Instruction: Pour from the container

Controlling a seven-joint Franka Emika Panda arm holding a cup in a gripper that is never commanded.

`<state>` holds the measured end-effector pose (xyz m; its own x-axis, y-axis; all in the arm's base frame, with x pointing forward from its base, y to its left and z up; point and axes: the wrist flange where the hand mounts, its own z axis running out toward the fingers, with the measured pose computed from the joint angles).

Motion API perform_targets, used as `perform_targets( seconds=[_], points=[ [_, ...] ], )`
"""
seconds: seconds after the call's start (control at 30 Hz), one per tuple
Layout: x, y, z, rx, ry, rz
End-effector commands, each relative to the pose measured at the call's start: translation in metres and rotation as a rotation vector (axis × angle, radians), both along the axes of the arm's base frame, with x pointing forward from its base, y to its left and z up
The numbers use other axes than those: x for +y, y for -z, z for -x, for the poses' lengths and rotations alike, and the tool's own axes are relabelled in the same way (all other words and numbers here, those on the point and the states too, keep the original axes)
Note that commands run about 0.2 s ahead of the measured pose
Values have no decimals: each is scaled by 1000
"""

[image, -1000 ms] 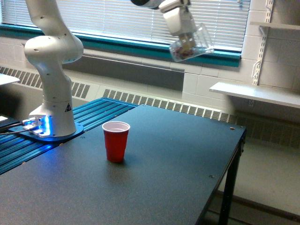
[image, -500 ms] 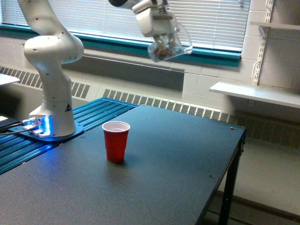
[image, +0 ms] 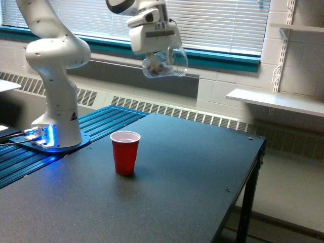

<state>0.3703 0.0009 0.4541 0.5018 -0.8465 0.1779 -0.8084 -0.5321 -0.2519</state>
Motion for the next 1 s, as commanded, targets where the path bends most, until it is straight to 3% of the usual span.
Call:
perform_targets(
  seconds=[0.03, 0.23, 0.3, 0.67, 1.0],
  points=[
    [-8, 8, 15, 9, 95, -27],
    [-7, 20, 32, 31, 79, -43],
    [-7, 24, 37, 38, 78, -72],
    [-7, 51, 64, 149, 94, -120],
    [-10, 52, 74, 179, 110, -150]
  ],
)
